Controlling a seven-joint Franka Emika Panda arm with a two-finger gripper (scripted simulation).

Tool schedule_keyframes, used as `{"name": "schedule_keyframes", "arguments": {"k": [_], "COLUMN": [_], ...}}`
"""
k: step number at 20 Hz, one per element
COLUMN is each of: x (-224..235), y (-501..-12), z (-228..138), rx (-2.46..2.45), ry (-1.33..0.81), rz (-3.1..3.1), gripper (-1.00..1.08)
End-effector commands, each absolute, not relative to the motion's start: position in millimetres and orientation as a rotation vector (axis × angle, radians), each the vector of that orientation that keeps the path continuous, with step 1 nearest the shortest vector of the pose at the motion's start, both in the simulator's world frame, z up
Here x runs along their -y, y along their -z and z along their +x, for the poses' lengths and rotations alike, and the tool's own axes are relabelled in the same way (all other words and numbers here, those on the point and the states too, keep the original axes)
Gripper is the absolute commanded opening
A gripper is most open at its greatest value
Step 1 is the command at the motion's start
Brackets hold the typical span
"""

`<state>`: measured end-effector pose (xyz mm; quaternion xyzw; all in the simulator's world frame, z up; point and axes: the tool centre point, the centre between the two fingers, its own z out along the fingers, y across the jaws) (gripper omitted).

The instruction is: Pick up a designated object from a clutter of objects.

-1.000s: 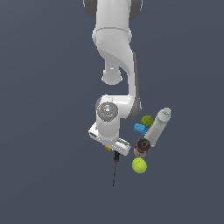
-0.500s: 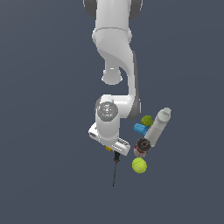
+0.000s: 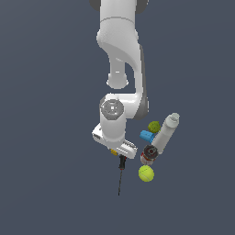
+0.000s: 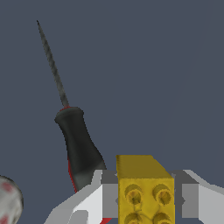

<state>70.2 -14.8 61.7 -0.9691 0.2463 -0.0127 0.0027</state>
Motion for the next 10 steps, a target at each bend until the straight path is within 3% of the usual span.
{"name": "schedule_keyframes", "arguments": {"k": [1, 10], "x": [15, 13], "y": [-75, -146], "z": [66, 40], "rx": [-0.772, -0.772], "ry": [0.04, 0.031], "rz": [-3.039, -3.04], "gripper": [-1.0, -1.0]}}
